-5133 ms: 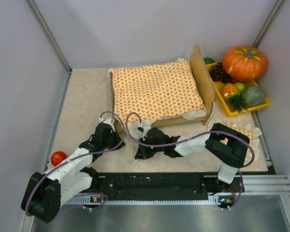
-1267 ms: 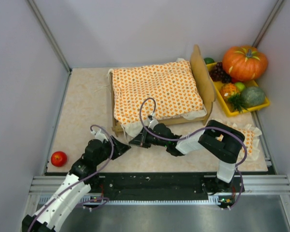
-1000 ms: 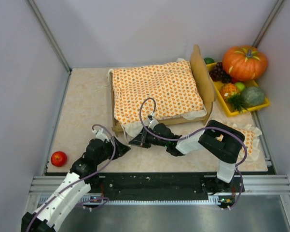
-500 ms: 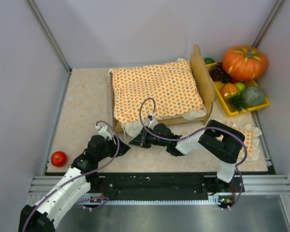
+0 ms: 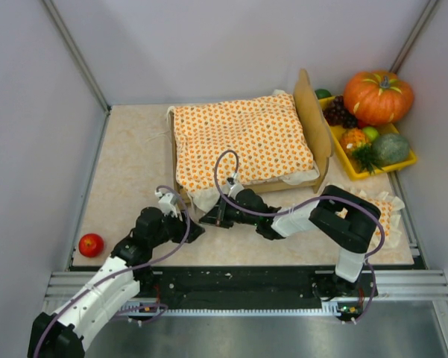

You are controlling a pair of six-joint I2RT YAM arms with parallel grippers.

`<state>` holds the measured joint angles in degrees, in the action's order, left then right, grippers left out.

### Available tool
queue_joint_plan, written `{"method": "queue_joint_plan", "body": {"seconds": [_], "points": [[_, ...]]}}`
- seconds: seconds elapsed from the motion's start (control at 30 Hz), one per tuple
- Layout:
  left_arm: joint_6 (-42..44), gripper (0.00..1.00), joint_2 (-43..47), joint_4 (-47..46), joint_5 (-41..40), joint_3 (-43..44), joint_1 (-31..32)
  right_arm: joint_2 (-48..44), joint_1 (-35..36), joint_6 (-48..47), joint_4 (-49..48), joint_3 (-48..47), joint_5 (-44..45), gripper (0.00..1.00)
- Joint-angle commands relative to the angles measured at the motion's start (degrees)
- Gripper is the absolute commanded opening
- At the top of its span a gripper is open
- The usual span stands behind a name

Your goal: Set up the pet bed

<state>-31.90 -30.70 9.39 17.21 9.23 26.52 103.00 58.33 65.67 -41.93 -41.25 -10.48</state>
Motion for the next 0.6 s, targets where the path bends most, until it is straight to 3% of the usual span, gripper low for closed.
{"method": "queue_joint_plan", "body": {"seconds": [0.0, 0.3, 0.57], "points": [[2.28, 0.55, -1.99, -6.22, 3.7, 1.4, 0.2, -2.63, -0.49, -1.16, -1.13, -2.25, -0.68, 0.0], [2.98, 0.4, -2.88, -8.07, 3.79, 1.05, 0.2, -2.45, -0.49, -1.42, -0.52, -2.43, -1.3, 0.0], [2.28, 0.07, -2.53, -7.11, 3.7, 1.05, 0.2, -2.54, -0.49, -1.6, -0.52, -2.16, -0.95, 0.0]]}}
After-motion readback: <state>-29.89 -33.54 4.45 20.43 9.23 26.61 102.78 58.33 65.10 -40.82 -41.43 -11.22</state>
